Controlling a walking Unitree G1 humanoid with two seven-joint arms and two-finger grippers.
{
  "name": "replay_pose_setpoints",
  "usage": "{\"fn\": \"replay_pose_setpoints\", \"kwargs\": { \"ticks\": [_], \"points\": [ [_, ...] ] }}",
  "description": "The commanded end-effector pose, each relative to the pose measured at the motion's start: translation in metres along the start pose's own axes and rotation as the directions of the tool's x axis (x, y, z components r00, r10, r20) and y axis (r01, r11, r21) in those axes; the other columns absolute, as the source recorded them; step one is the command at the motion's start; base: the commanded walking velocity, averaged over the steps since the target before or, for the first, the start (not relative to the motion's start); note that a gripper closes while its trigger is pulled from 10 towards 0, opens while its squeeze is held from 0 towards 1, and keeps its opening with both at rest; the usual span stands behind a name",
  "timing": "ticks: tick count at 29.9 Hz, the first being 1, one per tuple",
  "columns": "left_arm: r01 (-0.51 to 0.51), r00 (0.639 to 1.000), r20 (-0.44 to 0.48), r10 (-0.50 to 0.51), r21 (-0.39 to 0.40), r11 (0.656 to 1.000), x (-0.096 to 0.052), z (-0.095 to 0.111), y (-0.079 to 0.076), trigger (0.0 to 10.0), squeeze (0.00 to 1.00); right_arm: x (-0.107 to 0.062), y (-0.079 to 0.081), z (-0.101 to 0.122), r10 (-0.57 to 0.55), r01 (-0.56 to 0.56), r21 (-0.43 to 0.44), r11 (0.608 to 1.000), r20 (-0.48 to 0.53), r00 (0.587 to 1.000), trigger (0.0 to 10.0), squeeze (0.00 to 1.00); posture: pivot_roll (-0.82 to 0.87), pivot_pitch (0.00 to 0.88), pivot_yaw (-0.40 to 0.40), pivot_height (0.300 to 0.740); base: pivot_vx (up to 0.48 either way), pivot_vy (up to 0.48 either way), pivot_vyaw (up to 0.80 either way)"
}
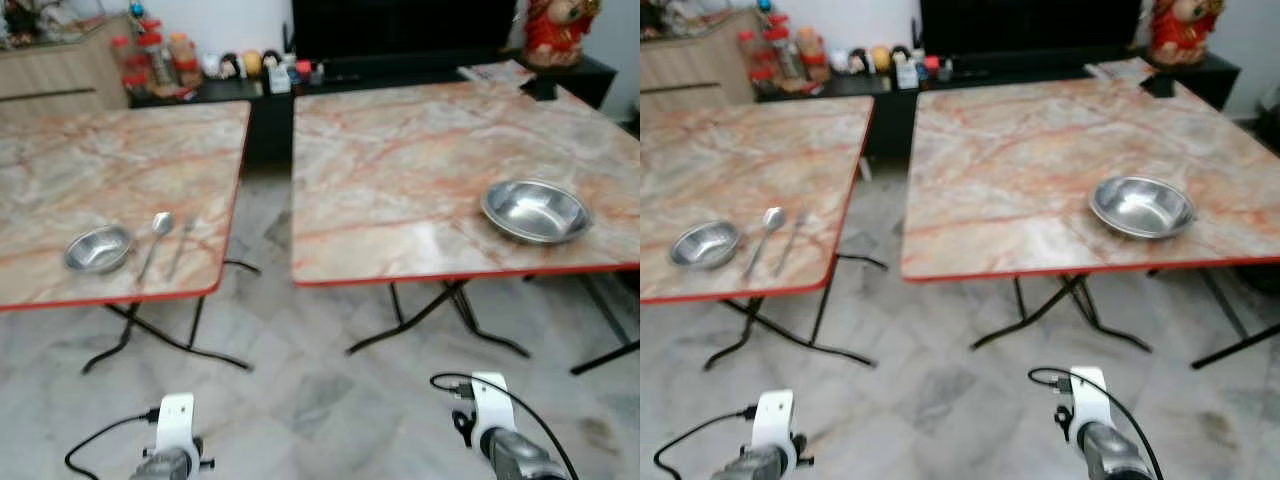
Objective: Setting the table
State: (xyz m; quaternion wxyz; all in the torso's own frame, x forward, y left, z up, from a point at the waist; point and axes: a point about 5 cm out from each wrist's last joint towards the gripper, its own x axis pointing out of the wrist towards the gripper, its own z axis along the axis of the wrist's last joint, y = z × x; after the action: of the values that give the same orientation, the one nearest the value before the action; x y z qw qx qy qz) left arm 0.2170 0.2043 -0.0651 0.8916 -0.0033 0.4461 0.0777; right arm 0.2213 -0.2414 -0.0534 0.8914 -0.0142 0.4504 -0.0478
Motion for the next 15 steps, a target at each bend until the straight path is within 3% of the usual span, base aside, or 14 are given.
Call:
{"fn": "replay_pose_setpoints", "kwargs": {
  "ticks": [1, 4, 6, 10, 11, 15],
  "points": [
    [-0.011, 1.0, 0.001, 0.011, 0.006, 1.0, 0.0, 0.002, 0.006, 10.0, 0.0, 0.0, 0.0, 0.002, -0.002, 0.002, 0.016, 1.0, 0.004, 1.0, 10.0, 0.0, -0.09, 0.0, 0.068, 0.736, 0.0, 0.48, 0.0],
    [-0.021, 1.0, -0.001, 0.021, 0.007, 1.0, -0.001, 0.0, 0.014, 10.0, 0.0, 0.0, 0.001, 0.003, 0.0, 0.0, 0.017, 1.0, 0.006, 1.0, 10.0, 0.0, -0.09, 0.0, 0.068, 0.736, 0.0, 0.48, 0.0],
    [-0.04, 0.999, -0.008, 0.041, 0.006, 0.999, -0.003, -0.005, 0.033, 10.0, 0.0, 0.001, 0.001, 0.004, 0.0, 0.0, 0.002, 1.0, 0.003, 1.0, 10.0, 0.0, -0.09, 0.0, 0.072, 0.736, 0.0, 0.48, 0.0],
    [-0.044, 0.999, -0.008, 0.044, 0.006, 0.999, -0.003, -0.005, 0.036, 10.0, 0.0, 0.001, 0.002, 0.004, 0.001, -0.001, -0.001, 1.0, 0.003, 1.0, 10.0, 0.0, -0.09, 0.0, 0.072, 0.736, 0.0, 0.48, 0.0],
    [-0.055, 0.998, -0.008, 0.055, 0.005, 0.998, -0.005, -0.006, 0.046, 10.0, 0.0, 0.001, 0.002, 0.005, 0.009, -0.009, -0.015, 1.0, 0.005, 1.0, 10.0, 0.0, -0.09, 0.0, 0.073, 0.736, 0.0, 0.48, 0.8],
    [-0.063, 0.998, -0.003, 0.063, 0.003, 0.998, -0.006, -0.004, 0.053, 10.0, 0.0, 0.001, 0.003, 0.005, 0.008, -0.008, 0.001, 1.0, 0.009, 1.0, 10.0, 0.0, -0.08, 0.0, 0.073, 0.736, 0.0, 0.48, 0.32]
  ]
}}
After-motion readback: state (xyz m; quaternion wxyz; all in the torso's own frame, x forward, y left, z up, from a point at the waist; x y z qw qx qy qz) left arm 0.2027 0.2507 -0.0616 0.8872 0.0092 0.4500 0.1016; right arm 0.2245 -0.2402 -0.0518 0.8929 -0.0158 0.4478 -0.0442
